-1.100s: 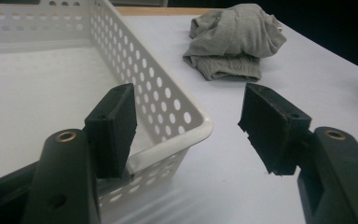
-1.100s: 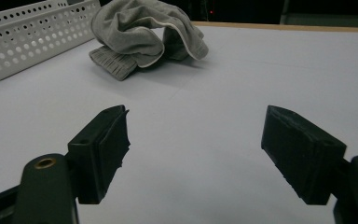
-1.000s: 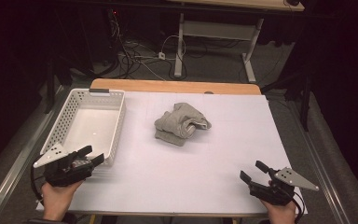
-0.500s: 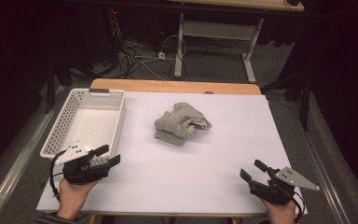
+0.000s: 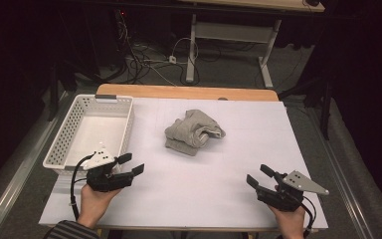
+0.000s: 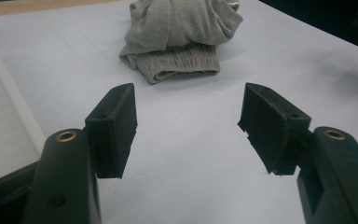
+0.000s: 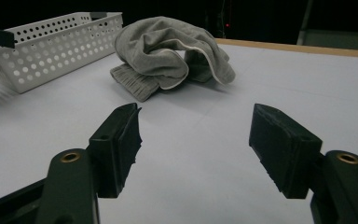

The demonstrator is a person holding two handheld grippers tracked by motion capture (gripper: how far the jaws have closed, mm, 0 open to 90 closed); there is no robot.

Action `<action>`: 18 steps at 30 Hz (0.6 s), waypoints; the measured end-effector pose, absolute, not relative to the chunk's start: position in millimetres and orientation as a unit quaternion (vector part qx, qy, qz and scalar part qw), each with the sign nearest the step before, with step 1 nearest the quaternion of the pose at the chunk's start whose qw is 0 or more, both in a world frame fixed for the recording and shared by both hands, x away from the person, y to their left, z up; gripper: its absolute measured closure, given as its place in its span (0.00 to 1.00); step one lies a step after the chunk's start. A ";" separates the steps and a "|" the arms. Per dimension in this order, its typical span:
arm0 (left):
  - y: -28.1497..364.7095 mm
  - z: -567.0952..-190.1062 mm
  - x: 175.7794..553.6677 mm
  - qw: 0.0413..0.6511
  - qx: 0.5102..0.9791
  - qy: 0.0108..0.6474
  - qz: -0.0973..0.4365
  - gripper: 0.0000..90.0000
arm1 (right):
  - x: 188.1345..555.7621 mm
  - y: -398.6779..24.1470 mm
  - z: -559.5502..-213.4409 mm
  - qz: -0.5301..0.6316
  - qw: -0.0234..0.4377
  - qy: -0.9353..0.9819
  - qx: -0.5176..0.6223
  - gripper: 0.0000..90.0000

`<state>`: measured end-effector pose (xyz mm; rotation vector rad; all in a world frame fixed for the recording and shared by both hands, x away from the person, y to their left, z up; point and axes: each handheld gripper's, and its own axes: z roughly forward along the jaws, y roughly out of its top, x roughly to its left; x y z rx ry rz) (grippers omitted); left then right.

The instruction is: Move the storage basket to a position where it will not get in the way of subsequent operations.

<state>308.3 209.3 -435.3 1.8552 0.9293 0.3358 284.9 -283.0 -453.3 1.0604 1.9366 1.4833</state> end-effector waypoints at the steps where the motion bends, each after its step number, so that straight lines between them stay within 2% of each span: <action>1: 207.8 -435.6 309.6 0.496 0.767 0.383 0.138 0.39 | 286.4 -281.0 -452.9 0.542 0.238 0.708 0.385 0.39; 18: 169.4 -438.0 330.0 0.483 0.788 0.363 0.121 0.40 | 308.3 -251.8 -451.0 0.527 0.223 0.732 0.370 0.43</action>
